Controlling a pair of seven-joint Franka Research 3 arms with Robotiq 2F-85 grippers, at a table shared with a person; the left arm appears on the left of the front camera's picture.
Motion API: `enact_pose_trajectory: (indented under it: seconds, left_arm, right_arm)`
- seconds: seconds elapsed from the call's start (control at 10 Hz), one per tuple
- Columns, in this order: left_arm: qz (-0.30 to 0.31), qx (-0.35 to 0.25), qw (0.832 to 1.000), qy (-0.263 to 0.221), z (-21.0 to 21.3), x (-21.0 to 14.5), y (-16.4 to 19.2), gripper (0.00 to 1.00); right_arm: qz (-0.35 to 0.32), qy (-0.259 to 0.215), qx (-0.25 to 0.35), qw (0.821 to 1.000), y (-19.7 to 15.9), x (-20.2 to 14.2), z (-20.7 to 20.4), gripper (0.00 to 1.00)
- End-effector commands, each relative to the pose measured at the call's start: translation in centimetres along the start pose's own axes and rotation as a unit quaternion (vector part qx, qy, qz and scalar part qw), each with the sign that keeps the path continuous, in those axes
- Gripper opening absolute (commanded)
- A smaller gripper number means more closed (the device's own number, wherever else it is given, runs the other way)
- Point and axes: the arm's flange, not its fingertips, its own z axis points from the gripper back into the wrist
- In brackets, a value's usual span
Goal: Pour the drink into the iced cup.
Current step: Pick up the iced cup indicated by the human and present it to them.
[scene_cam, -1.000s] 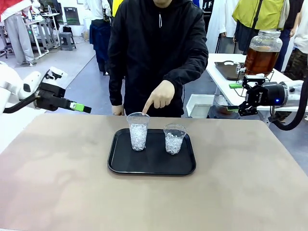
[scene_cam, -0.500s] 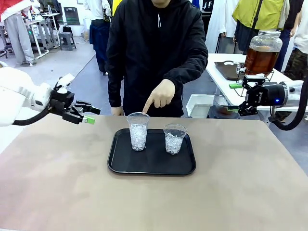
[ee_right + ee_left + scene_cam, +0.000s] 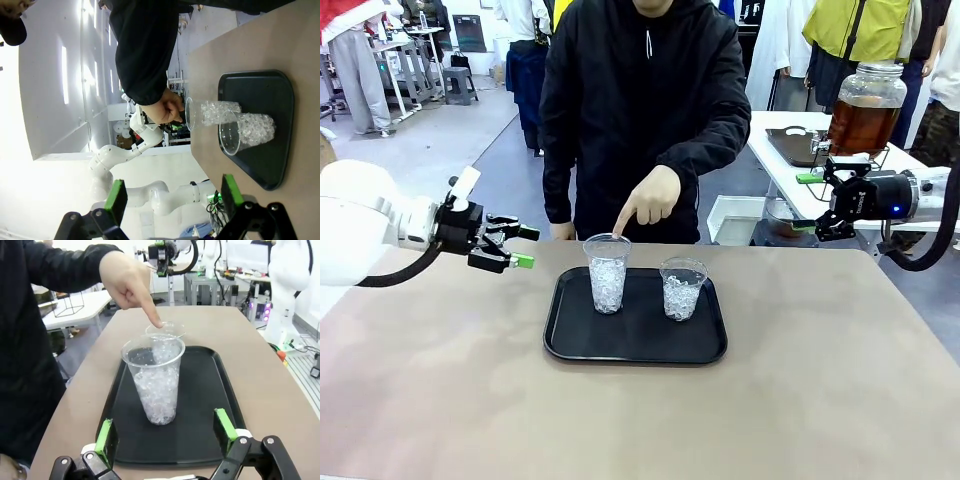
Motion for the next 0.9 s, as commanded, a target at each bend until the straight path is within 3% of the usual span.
enact_pose_trajectory:
  seconds: [0.0,0.8]
  left_arm:
    - [0.001,-0.002,1.0,0.009,0.5,0.2,0.4,1.0]
    - [-0.017,0.033,0.999,-0.016,-3.3,-1.6,0.6,1.0]
  right_arm:
    - [0.0,-0.001,0.001,1.0,0.2,0.0,0.0,1.0]
    - [0.0,-0.001,0.001,1.0,0.2,0.0,0.0,1.0]
